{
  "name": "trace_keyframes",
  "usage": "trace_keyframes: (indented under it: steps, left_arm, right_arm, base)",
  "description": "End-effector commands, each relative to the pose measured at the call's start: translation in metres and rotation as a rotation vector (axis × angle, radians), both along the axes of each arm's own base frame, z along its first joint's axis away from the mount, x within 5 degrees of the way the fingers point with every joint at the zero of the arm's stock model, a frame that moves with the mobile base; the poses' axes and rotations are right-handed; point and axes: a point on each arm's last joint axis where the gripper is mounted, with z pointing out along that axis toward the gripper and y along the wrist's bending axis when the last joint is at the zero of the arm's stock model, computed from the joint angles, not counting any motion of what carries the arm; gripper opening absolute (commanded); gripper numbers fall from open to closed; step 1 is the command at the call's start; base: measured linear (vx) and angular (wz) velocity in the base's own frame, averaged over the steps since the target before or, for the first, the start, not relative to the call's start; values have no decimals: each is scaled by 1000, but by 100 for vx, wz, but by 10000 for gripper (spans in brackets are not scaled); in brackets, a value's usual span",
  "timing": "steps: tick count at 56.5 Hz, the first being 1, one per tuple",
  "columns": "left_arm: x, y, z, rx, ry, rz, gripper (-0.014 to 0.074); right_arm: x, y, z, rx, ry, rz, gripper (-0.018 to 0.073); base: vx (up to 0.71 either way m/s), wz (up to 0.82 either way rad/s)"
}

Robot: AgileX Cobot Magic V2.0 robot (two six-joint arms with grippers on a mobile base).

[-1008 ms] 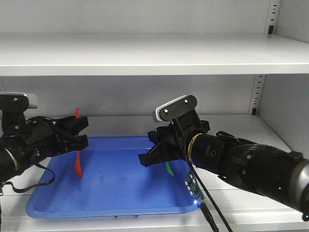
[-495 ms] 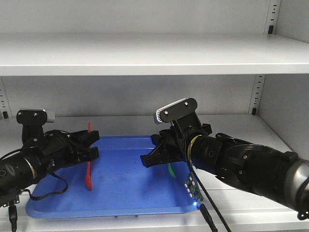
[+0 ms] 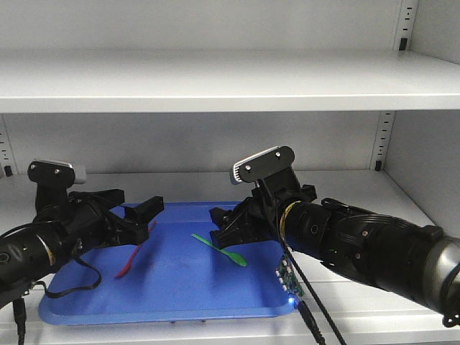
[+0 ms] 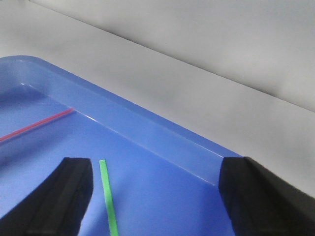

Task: Sort red and green spoons into left cabinet
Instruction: 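Open both grippers to drop the red and green spoons into the tray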

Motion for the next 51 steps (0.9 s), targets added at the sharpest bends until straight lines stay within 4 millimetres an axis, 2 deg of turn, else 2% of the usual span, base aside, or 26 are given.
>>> trace_keyframes:
  steps: [1,40,45,51]
  left_arm:
    - [-6,-3,32,-69,-133,-39,624]
    - [-5,-1,31,-52,-111,-16,450]
    - [-12,4,31,-59,-89,10,426]
    - [-34,13,38,-118,-76,53,391]
  right_arm:
    - [-6,-2,34,60,-86,23,586]
    - [-6,-2,34,60,-86,23,585]
    - [-6,-2,34,60,-86,23,585]
    - [-6,-2,34,60,-86,23,585]
  base:
    - [0,0]
    - [0,0]
    - [0,0]
    - [0,0]
